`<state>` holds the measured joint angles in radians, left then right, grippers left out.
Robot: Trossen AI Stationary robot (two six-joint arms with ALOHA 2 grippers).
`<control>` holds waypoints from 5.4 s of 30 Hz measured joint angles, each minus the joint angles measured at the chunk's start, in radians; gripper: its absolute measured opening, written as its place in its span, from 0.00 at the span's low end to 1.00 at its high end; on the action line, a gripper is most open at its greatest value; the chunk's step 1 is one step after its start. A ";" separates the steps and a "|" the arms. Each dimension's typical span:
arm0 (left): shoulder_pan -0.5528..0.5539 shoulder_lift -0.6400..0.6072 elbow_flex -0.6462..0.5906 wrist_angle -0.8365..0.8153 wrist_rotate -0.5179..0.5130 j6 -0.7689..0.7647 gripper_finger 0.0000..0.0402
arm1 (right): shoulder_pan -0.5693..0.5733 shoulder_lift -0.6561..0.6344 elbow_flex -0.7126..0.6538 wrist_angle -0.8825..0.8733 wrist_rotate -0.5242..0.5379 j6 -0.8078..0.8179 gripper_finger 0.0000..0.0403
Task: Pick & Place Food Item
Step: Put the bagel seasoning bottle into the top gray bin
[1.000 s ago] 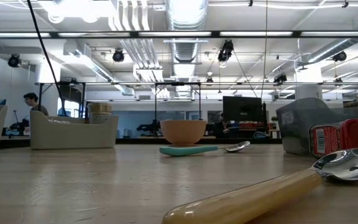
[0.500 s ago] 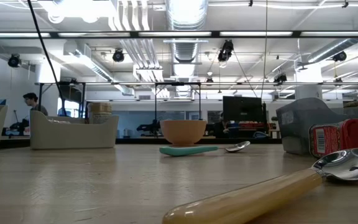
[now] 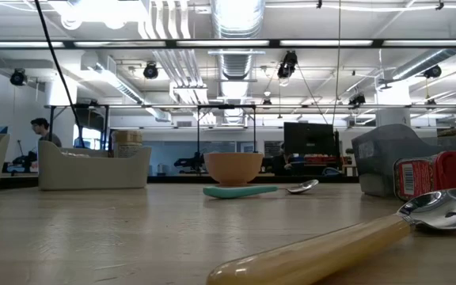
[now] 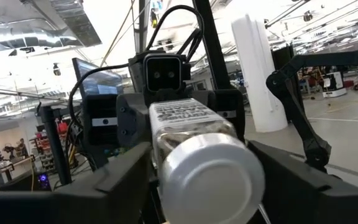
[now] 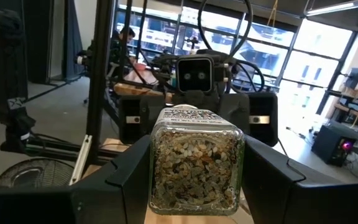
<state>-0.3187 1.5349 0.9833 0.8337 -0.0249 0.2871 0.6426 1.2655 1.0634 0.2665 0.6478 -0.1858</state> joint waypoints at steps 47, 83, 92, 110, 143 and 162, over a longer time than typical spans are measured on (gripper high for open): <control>0.012 -0.419 0.000 -0.909 -0.446 -0.388 0.49 | -0.006 -0.001 -0.042 -0.473 0.165 0.479 0.83; 0.466 -0.318 0.163 -2.152 -0.294 -0.866 0.49 | -0.006 0.000 -0.287 -0.444 0.111 0.822 0.83; 0.547 -0.214 0.163 -2.152 -0.252 -0.763 0.49 | -0.006 0.000 -0.290 -0.450 0.110 0.819 0.83; 0.656 -0.169 0.155 -2.063 -0.206 -0.590 0.49 | -0.007 0.000 -0.306 -0.449 0.108 0.810 0.83; 0.834 -0.162 -0.037 -1.893 -0.064 -0.474 0.49 | -0.007 0.000 -0.316 -0.449 0.109 0.806 0.83; 0.842 -0.162 -0.061 -1.843 -0.060 -0.474 0.62 | -0.007 0.000 -0.316 -0.449 0.109 0.806 0.83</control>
<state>0.5236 1.3731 0.9222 -1.0091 -0.0845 -0.1874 0.6357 1.2652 0.7475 -0.1822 0.7567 0.6205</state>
